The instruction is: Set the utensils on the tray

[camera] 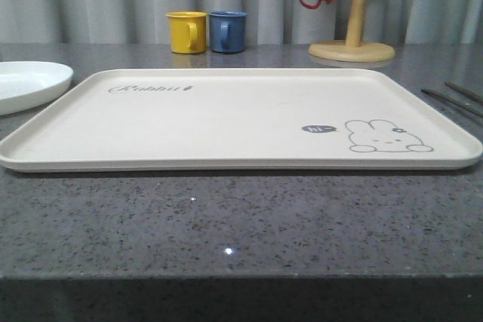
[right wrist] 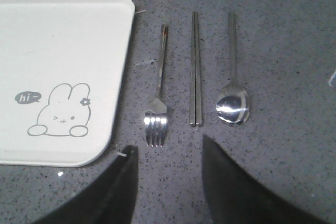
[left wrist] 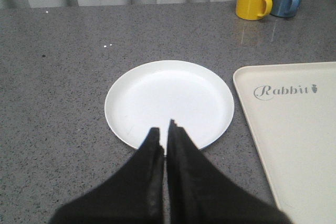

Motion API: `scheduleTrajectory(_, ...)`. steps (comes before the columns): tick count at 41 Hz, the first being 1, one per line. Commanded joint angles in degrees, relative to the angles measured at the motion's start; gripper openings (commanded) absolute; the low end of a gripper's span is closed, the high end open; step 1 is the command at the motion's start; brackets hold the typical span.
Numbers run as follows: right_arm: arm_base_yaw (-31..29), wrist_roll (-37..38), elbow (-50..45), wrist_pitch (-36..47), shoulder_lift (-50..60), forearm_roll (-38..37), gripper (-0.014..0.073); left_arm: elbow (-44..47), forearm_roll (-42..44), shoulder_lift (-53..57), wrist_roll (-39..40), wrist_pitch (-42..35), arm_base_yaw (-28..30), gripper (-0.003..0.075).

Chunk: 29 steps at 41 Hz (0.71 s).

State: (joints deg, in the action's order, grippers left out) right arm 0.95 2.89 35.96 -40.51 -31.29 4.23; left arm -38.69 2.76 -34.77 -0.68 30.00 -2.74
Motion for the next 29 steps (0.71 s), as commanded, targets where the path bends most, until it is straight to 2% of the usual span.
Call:
scheduleTrajectory(1, 0.1, -0.8, 2.0, 3.9, -0.6, -0.4, 0.0408, -2.0, 1.8, -1.6, 0.0, -4.6, -0.4, 0.0190)
scheduleTrajectory(4, 0.1, -0.8, 2.0, 3.9, -0.6, -0.4, 0.0402, -2.0, 2.6, -2.5, 0.0, -4.0, -0.4, 0.0311)
scheduleTrajectory(7, 0.1, -0.8, 2.0, 3.9, -0.6, -0.4, 0.0402, -2.0, 3.3, -3.6, 0.0, -3.6, -0.4, 0.0383)
scheduleTrajectory(15, 0.1, -0.8, 2.0, 3.9, -0.6, -0.4, 0.0402, -3.4, 4.6, -7.8, 0.0, -1.7, -0.4, 0.0387)
scheduleTrajectory(29, 0.1, -0.8, 2.0, 3.9, -0.6, -0.4, 0.0402, -18.1, 6.8, -26.0, 0.0, 13.3, 0.0, 0.0387)
